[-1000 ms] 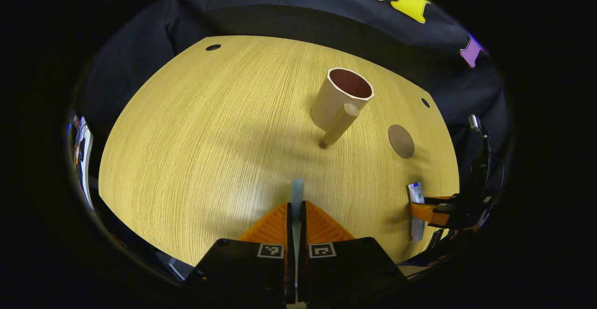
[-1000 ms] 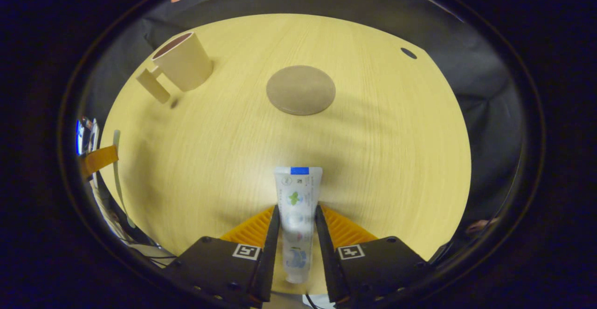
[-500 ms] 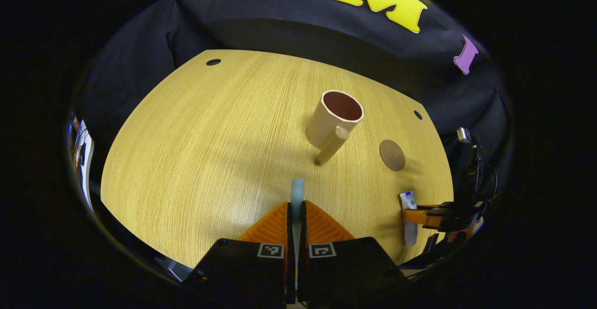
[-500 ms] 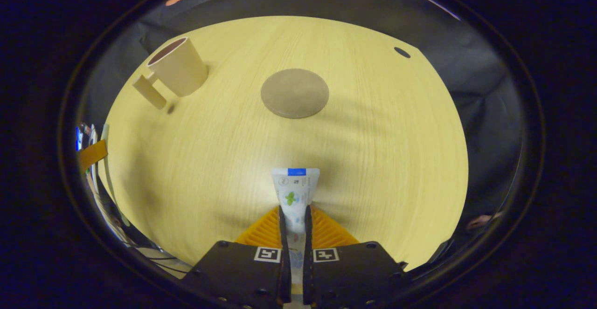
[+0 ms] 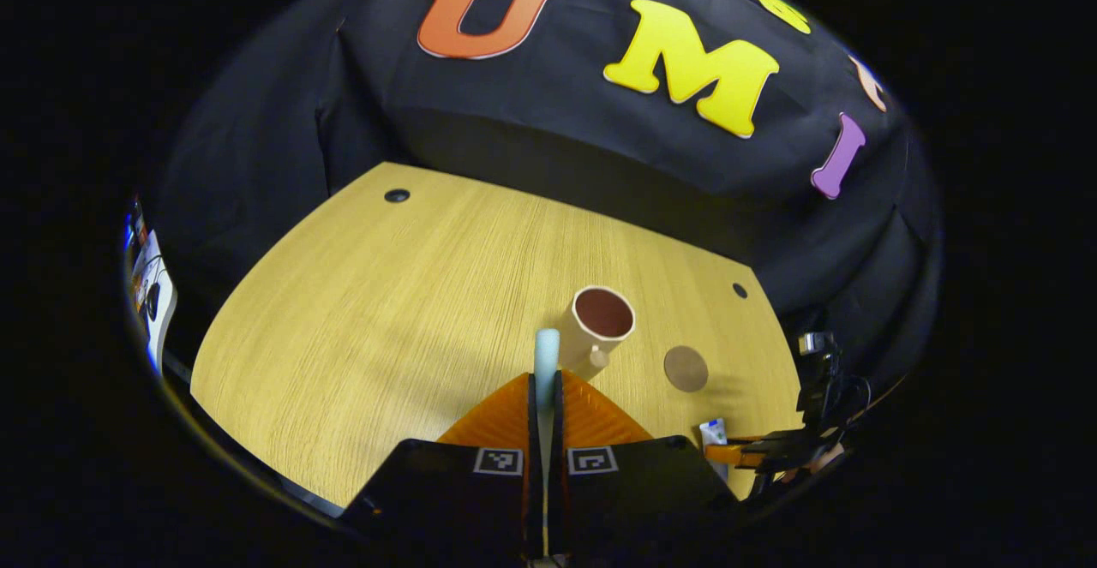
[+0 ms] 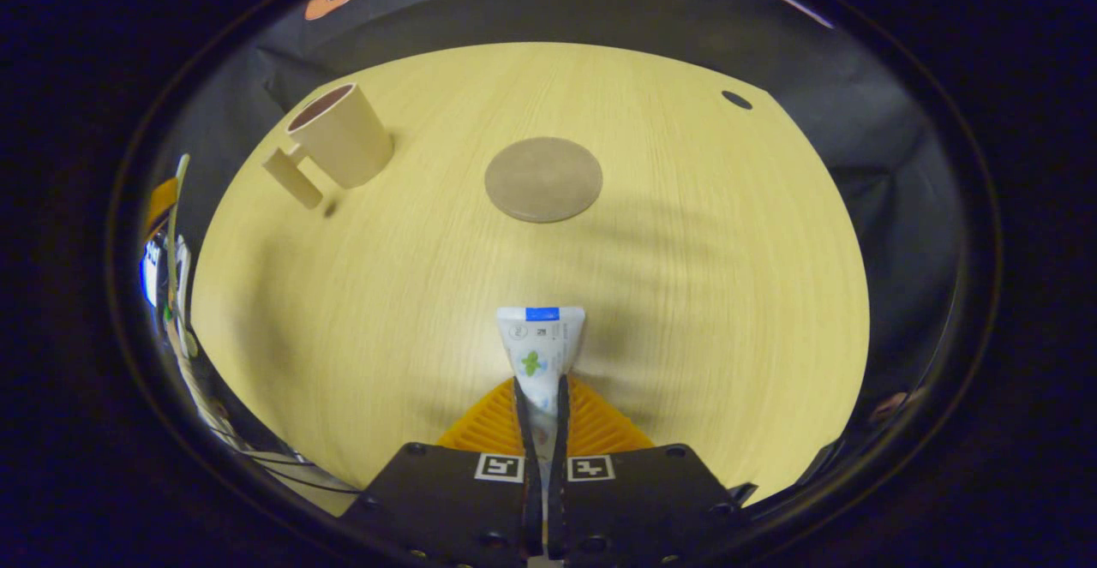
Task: Put the toothbrush and toothpaste on the desktop into the cup, then pick up the cup and place it on the coaster on the desktop.
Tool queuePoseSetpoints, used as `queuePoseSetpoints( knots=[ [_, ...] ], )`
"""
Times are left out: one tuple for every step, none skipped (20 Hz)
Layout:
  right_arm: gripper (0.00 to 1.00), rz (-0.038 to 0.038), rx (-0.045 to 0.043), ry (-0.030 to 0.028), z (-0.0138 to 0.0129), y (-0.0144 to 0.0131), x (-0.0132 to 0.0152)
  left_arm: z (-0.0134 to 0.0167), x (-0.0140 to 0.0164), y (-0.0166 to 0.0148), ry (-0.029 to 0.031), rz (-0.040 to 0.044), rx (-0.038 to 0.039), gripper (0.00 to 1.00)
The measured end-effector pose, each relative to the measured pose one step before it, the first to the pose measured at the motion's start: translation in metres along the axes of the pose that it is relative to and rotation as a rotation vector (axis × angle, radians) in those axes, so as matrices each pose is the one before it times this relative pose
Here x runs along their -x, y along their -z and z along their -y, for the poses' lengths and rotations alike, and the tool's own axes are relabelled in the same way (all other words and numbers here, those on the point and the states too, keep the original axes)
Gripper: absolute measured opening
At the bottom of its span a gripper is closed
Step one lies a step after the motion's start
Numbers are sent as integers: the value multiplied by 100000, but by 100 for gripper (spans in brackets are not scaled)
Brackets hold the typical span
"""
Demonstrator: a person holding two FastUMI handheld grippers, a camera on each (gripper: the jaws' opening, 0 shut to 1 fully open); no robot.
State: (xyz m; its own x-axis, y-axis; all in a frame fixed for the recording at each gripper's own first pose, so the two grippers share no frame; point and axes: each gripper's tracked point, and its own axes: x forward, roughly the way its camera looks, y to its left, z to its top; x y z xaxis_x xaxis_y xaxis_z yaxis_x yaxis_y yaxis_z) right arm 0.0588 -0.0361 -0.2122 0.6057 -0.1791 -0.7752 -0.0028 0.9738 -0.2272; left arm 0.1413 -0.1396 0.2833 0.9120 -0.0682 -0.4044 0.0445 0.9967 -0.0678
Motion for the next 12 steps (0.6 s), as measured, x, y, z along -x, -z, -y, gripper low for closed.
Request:
queuePoseSetpoints(
  knots=[
    [7, 1123, -632, -574, -97, -29, 311, 390, 648, -2081, 1846, 5920, -414, 5],
    [4, 1260, -717, -381, -87, -187, 433, 388, 582, -2338, 2027, 6229, -298, 5],
    [4, 1043, -492, -459, 18, -99, 432, 266, -709, -589, 2117, 6102, -481, 5],
    [7, 1292, -619, -257, -68, -216, 473, 240, -958, -622, 1988, 5756, -572, 5],
    [4, 1334, -550, -324, -184, -119, 423, 140, -1546, 182, 2113, 4624, -485, 5],
    [4, 1318, -451, -287, -188, -183, 500, 315, -1817, 575, 2309, 3788, -287, 5],
    [7, 1546, -548, 10, -97, -146, 465, 198, -1998, 1565, 2226, 3349, -109, 5],
    [7, 1393, -395, 183, -41, -115, 486, 409, -1976, 915, 2205, 2752, -48, 5],
    [4, 1380, -695, 578, -33, -151, 394, 756, -1265, -45, 3032, 3315, -123, 5],
    [4, 1319, -593, 250, -113, -101, 262, 436, -971, -197, 2430, 3055, -53, 5],
    [4, 1245, -745, 184, -98, -6, 451, 353, -780, -507, 2396, 3103, 417, 5],
    [4, 1267, -573, 262, -66, -89, 391, 98, -897, -398, 1746, 3742, 430, 5]
  ],
)
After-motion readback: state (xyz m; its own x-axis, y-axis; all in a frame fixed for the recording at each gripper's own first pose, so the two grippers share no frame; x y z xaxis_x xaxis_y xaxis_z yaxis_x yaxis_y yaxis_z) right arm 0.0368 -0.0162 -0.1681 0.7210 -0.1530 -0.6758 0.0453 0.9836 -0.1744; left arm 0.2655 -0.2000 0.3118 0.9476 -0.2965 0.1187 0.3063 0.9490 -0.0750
